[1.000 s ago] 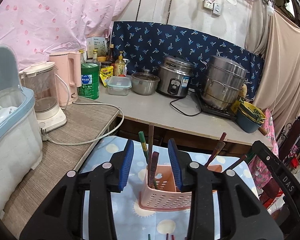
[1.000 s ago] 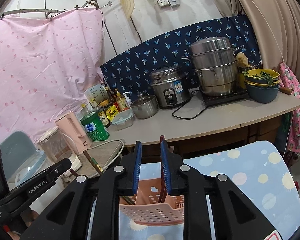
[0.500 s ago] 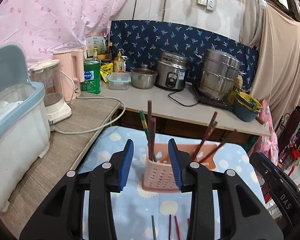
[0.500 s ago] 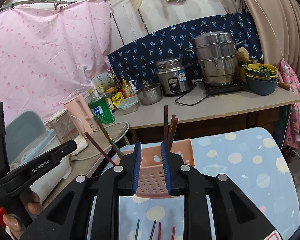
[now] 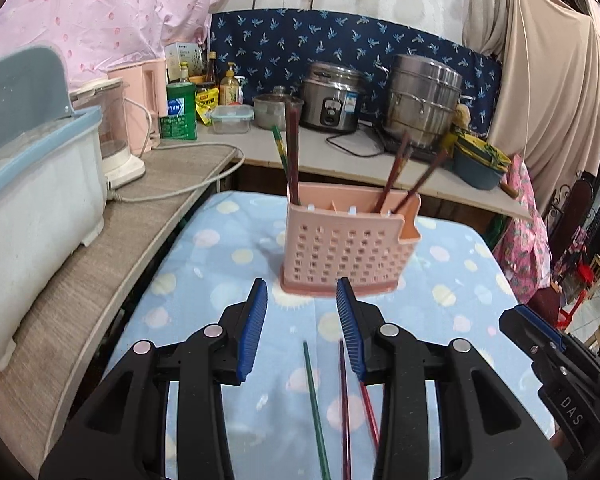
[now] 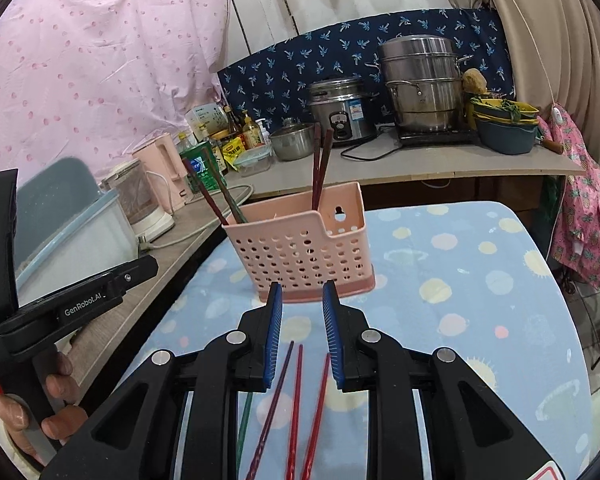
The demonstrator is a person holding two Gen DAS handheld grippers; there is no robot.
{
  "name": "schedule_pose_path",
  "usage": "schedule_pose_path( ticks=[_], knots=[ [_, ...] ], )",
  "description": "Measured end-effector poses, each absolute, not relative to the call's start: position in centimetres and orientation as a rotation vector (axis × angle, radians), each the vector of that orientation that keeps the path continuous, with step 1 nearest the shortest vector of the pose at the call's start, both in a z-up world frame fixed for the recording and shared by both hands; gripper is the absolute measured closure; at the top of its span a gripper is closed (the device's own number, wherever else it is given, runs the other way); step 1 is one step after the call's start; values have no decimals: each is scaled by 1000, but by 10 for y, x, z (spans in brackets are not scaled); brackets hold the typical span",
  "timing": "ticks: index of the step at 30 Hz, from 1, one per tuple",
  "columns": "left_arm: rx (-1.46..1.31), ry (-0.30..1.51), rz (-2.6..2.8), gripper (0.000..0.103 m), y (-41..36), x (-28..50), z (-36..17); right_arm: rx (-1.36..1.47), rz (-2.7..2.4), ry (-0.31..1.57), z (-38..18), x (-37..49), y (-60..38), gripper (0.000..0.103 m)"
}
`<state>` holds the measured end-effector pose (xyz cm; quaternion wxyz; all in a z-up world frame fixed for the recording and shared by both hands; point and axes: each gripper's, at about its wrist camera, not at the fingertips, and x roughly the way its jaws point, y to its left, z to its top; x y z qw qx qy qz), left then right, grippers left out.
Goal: Organize utensils
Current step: 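Withdraw both open grippers from the basket back toward the remaining chopsticks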
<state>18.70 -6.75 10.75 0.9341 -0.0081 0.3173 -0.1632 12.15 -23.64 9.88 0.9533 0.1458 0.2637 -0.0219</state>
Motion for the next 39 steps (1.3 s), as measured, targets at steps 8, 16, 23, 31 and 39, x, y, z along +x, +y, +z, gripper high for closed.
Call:
schedule_pose_path(
  ticks=[8,16,23,31,39],
  knots=[
    [6,748,-329,69,-60,149,59,302,-46,616,60,78,-224,82],
    [11,846,-325,67,-51,126,11,302,-66,700,13,49,-207,82],
    [5,912,-311,67,-42,111,-18,297,-75,761,-17,31,-195,82],
    [7,967,-324,66,-45,96,-38,327,-80,801,-36,16,-191,82],
    [37,977,-345,66,-62,91,-46,339,-84,812,-41,10,-191,82]
  ],
)
